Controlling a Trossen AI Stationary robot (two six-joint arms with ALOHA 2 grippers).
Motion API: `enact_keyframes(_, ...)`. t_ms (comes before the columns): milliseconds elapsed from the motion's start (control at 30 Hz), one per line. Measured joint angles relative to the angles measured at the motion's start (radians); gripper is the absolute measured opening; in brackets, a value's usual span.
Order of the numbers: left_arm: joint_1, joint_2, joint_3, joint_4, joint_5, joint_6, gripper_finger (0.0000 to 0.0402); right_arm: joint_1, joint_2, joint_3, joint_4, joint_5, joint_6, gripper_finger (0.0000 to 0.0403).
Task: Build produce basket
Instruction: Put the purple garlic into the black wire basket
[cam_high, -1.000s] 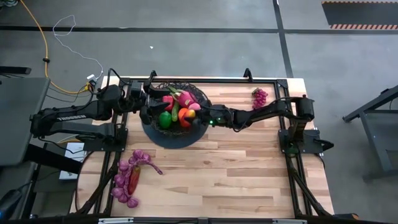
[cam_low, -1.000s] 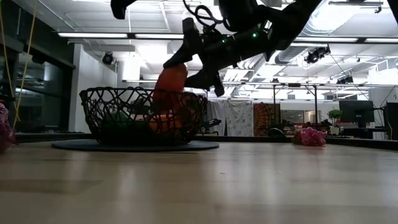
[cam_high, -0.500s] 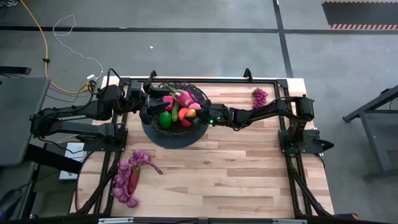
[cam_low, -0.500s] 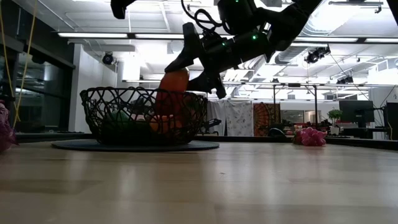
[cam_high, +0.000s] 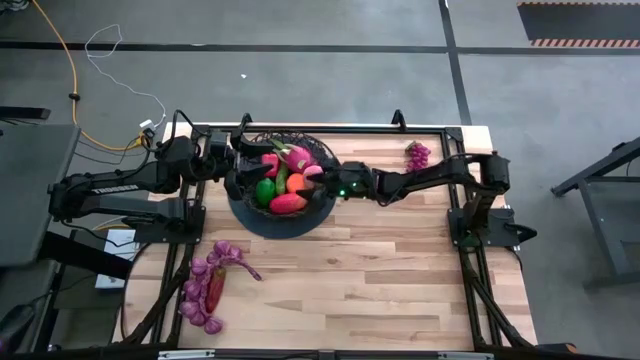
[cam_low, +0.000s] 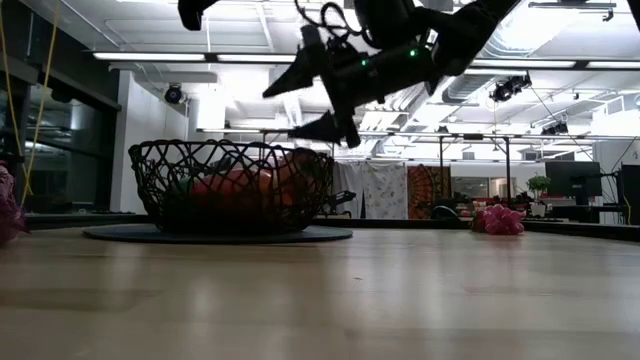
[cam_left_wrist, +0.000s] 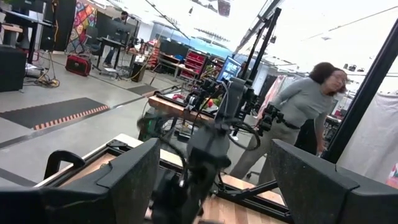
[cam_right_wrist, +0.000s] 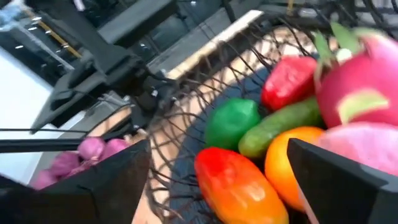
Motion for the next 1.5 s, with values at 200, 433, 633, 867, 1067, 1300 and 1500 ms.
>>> enact_keyframes(200, 0.0, 0.0, 0.0, -0.002, -0.002, 0.0, 0.0289, -0.027, -0.112, 0.001, -0.056, -0.066, -0.092, 0.0373)
enact_keyframes(433, 0.0, 0.0, 0.0, -0.006, -0.003, 0.0, 0.0289, -0.02, -0.293, 0.001, -0.299, -0.066, -0.187, 0.0374)
enact_keyframes(633, 0.0, 0.0, 0.0, -0.007, -0.008, 0.0, 0.0289, 0.02, -0.397, 0.0, -0.386, -0.067, -0.199, 0.0374)
enact_keyframes(867, 0.0, 0.0, 0.0, -0.008, -0.01, 0.008, 0.0289, 0.064, -0.459, -0.001, -0.379, -0.067, -0.184, 0.0374)
enact_keyframes(1067, 0.0, 0.0, 0.0, -0.008, -0.01, 0.008, 0.0289, 0.066, -0.462, -0.001, -0.372, -0.067, -0.154, 0.0374)
enact_keyframes(1300, 0.0, 0.0, 0.0, -0.008, -0.01, 0.003, 0.0289, 0.065, -0.461, -0.001, -0.412, -0.071, -0.166, 0.0374)
enact_keyframes(1500, 0.0, 0.0, 0.0, -0.008, -0.009, -0.019, 0.0289, 0.065, -0.519, -0.002, -0.489, -0.074, -0.211, 0.0374)
